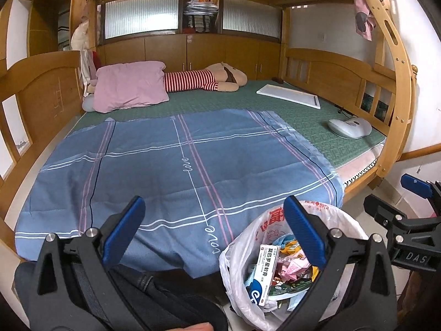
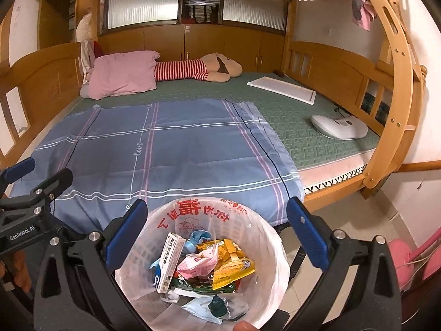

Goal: Collect trash

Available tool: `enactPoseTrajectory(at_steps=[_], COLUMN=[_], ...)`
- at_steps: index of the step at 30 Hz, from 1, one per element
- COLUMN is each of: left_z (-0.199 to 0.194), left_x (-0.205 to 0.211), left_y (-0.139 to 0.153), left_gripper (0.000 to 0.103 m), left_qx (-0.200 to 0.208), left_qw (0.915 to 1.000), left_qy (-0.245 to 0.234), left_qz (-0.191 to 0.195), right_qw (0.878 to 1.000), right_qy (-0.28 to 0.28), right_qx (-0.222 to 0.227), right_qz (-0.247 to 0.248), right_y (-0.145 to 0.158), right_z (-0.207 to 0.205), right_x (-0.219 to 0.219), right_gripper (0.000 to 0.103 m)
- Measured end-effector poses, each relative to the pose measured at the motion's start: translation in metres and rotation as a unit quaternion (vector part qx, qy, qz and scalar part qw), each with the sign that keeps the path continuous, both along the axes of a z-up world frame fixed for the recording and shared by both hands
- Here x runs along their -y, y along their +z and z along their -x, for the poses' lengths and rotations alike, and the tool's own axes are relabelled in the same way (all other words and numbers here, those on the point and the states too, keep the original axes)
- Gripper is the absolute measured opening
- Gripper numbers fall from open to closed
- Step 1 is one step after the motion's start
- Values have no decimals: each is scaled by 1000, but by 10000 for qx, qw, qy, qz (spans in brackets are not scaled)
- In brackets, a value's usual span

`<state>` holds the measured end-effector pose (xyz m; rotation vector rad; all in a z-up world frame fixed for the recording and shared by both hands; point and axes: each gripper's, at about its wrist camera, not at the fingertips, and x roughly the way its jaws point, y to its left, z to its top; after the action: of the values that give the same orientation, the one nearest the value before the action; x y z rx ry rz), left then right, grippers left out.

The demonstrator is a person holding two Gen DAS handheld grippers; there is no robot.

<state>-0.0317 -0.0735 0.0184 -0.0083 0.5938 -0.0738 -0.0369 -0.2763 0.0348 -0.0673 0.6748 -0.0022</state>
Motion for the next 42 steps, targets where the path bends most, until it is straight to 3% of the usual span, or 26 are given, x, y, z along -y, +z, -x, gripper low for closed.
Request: enactPoseTrajectory(at_steps=[42], left_z=[2], left_x=[-1], left_y=[-4], left_gripper=[100], left_qx=[-66], left_qw=[9999], left_qy=[4], left_qz=[76], right_qw=[9999], right_qy=[48], right_qx=[-114], right_qz=[24], right_y=[-10], right_z=[-6], right_x=[-4], right_gripper=[99])
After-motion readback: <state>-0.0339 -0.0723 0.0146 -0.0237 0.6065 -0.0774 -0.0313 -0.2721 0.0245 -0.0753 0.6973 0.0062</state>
